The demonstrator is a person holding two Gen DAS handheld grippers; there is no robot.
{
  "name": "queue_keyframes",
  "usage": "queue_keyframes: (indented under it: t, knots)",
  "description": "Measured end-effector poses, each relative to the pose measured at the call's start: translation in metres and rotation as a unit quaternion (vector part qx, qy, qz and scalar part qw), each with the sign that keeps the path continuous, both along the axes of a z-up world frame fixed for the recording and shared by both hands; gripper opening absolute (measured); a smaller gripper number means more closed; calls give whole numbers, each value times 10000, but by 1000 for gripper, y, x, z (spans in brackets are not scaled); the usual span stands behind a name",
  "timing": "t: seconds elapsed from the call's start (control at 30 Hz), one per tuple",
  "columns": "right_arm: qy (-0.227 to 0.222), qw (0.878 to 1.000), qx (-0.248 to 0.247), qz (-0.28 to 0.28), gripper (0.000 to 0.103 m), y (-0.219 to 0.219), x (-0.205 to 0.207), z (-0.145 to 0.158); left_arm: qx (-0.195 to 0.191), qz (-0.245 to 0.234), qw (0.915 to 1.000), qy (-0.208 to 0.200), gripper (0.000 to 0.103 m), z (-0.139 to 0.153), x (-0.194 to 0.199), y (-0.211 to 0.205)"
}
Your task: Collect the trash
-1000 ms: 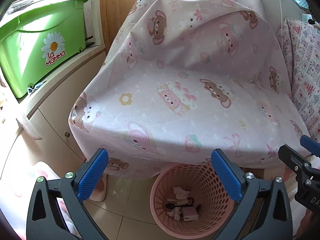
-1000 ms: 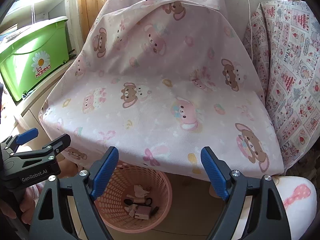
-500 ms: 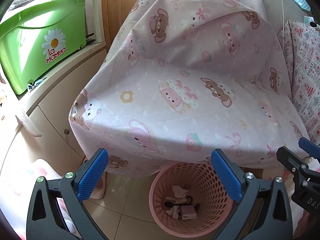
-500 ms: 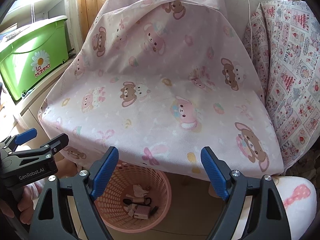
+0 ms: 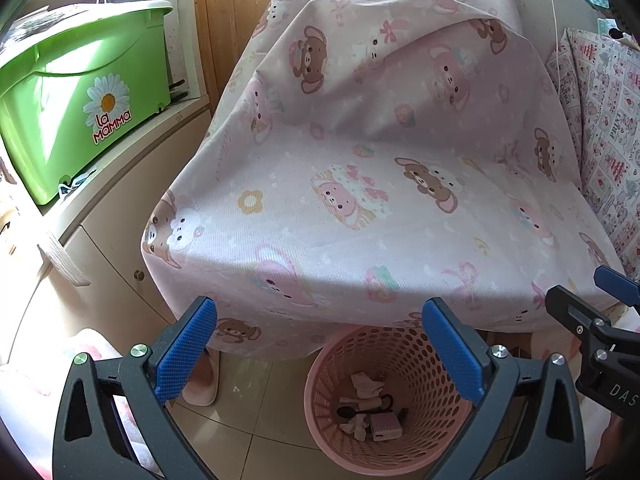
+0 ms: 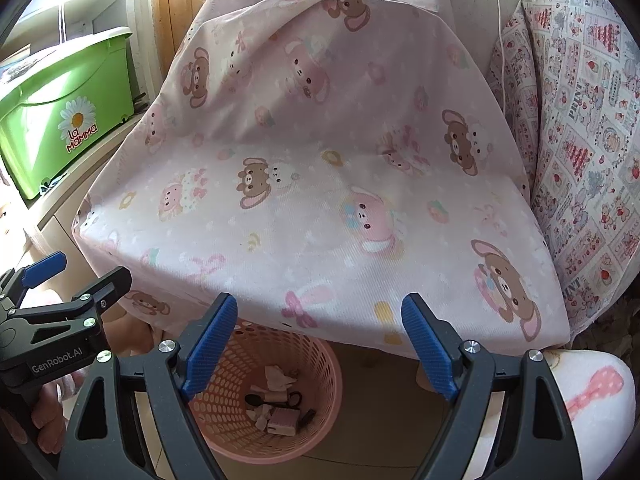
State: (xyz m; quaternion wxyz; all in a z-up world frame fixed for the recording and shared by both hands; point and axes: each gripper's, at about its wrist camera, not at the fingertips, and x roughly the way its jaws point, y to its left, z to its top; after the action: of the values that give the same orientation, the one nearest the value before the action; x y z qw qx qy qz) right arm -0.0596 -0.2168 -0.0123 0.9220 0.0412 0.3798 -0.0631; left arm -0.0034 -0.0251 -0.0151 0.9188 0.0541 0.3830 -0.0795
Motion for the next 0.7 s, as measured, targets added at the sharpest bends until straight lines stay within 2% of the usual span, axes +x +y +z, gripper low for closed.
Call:
queue_keyframes:
  t: [0.27, 0.43, 0.7]
  knots:
    - [32, 10000, -20, -22, 86, -2, 2, -1, 31, -3, 10000, -76, 102, 3, -2, 0]
    - [3, 10000, -42, -14, 86, -3, 0, 0, -207, -59, 9997, 90, 102, 6, -9, 4]
    - [36, 9999, 99, -78, 86, -7, 2, 0, -258, -111, 9996, 99, 102, 11, -11, 2]
